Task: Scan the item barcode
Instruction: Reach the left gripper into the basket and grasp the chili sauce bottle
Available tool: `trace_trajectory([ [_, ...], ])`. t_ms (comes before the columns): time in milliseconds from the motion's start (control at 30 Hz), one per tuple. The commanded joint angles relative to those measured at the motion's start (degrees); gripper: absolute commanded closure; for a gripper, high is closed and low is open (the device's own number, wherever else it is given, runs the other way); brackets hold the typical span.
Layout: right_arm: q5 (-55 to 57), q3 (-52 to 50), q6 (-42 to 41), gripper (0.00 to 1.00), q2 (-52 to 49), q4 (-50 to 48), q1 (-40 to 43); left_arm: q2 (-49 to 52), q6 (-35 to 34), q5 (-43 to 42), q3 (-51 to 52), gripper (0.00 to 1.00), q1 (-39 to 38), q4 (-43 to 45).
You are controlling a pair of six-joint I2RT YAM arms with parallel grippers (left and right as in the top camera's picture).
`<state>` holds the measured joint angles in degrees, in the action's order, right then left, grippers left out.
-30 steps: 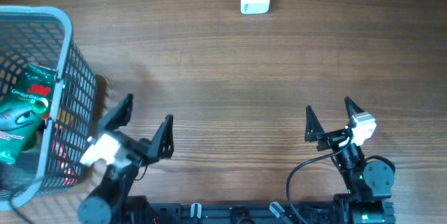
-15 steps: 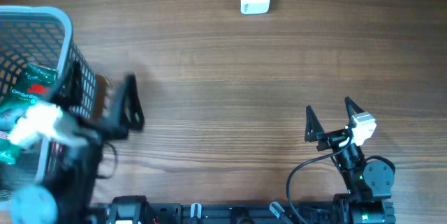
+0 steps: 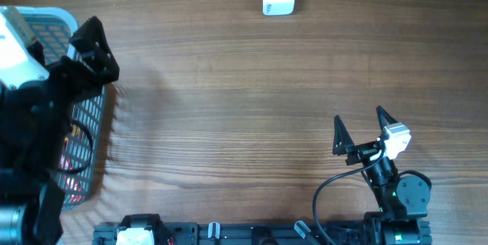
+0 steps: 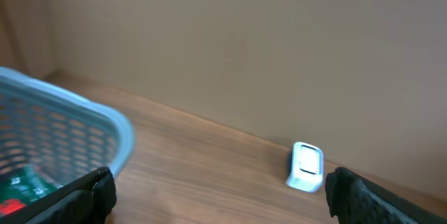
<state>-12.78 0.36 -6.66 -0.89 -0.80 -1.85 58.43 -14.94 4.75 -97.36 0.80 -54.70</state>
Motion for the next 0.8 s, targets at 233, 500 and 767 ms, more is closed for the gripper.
trace_trajectory([
  [233, 1.0, -0.1, -0.9, 0.00, 0.5, -0.2, -0.2, 8.7, -18.6, 26.6, -1.0, 0.00, 7.3, -5.8],
  [500, 1.0, -0.1, -0.8, 0.00, 0.5, -0.2, -0.2, 16.6, -31.1, 11.9, -1.0, 0.00, 27.7, -14.3],
  [767, 1.0, -0.1, -0.9, 0.00, 0.5, -0.2, -0.2, 25.7, -39.5, -2.3, -1.0, 0.00, 43.7, -23.6],
])
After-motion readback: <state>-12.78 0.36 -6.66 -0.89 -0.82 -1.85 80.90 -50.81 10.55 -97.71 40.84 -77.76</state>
